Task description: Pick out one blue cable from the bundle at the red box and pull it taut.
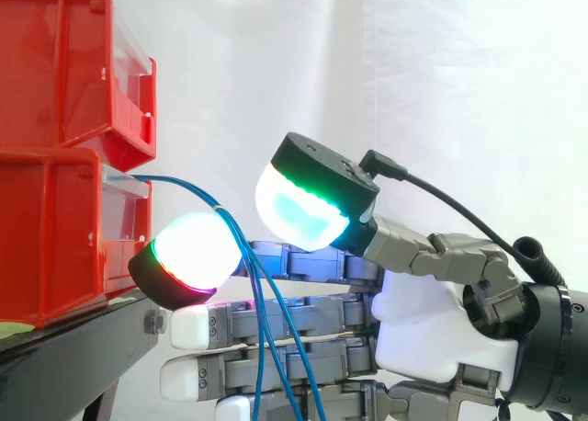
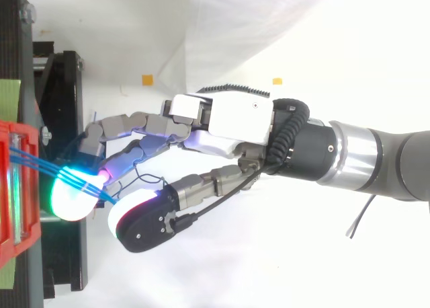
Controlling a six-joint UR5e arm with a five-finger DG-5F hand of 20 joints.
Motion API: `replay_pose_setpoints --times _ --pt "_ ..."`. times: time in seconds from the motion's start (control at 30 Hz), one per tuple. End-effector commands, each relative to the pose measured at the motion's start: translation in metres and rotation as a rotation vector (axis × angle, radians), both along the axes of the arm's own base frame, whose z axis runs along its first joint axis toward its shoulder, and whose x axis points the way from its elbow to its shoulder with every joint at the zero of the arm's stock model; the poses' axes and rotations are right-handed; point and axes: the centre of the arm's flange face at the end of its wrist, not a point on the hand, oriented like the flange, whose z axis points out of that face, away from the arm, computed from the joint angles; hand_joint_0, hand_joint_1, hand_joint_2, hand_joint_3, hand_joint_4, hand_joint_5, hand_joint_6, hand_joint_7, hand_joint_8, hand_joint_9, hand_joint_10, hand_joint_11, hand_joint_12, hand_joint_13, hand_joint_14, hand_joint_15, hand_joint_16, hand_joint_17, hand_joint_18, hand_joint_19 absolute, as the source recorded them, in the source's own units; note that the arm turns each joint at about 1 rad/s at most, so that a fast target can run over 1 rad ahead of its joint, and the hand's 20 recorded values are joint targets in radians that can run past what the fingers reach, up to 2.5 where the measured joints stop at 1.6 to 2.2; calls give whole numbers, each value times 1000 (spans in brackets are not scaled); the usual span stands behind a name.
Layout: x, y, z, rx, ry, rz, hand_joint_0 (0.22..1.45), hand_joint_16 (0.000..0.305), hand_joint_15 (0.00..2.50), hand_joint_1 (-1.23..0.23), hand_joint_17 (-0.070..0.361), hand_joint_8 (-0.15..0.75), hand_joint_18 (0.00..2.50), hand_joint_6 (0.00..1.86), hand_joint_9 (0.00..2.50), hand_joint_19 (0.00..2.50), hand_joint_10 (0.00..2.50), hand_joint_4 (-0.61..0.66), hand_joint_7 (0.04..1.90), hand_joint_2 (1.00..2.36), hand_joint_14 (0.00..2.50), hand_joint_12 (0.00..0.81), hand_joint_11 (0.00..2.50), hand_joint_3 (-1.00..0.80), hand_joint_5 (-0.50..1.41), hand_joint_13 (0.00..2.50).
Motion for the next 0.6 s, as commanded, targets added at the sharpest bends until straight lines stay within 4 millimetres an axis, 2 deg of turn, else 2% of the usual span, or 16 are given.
replay_pose_setpoints --times 0.0,0.23,0.47,0.57 --pt "0 1 -1 0 2 1 624 47 301 -638 106 188 498 503 687 598 14 115 1182 1014 13 306 347 -313 -114 643" --pt "0 1 0 -1 -3 1 620 47 304 -640 106 188 497 502 693 606 15 95 1238 1013 15 307 359 -326 -105 643" --pt "0 0 0 2 0 0 613 47 312 -633 107 191 509 507 722 612 16 93 1374 1013 13 308 382 -337 -89 653" --pt "0 0 0 2 2 0 608 47 313 -625 107 199 513 528 744 615 17 95 1352 1012 13 310 391 -352 -90 657"
